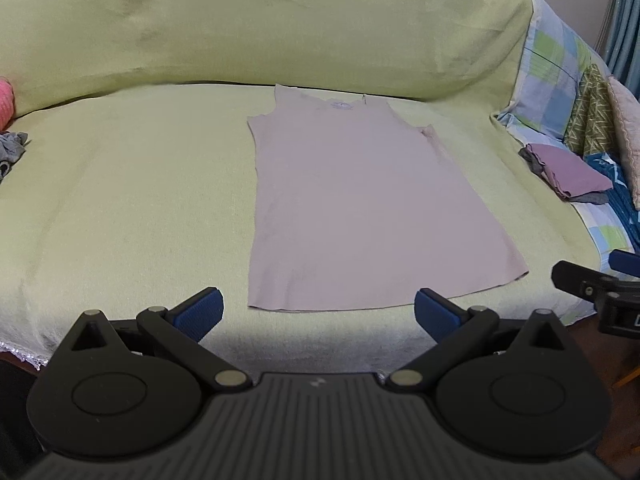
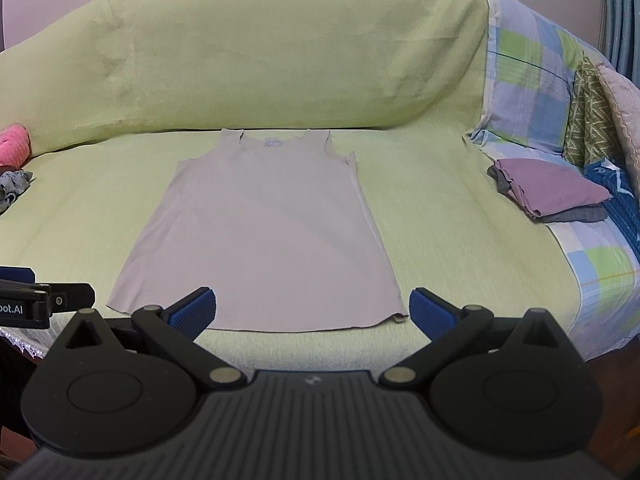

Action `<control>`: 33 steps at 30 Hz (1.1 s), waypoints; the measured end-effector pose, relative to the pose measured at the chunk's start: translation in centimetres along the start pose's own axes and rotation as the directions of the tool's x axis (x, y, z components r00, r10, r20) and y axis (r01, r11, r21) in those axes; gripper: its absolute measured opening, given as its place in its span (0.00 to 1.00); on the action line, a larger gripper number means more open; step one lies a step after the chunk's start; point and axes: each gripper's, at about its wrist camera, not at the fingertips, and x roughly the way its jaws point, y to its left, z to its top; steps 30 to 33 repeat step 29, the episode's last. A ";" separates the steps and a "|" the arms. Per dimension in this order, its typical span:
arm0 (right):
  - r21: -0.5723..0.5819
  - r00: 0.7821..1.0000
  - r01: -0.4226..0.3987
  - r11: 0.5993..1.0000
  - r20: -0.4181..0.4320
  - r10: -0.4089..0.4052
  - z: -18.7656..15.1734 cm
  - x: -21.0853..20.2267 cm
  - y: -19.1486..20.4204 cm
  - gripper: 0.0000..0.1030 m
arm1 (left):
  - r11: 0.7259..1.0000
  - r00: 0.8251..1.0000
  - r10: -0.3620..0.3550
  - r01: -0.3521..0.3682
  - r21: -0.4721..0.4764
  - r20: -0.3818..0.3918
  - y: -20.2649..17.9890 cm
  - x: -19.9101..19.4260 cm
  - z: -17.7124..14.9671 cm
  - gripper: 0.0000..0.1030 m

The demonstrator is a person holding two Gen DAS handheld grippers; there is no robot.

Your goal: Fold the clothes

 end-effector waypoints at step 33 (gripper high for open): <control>-0.025 1.000 -0.015 1.000 -0.012 0.015 -0.7 0.4 1.1 0.99 | 1.000 0.999 0.017 -0.016 0.014 -0.041 0.0 0.5 -1.2 1.00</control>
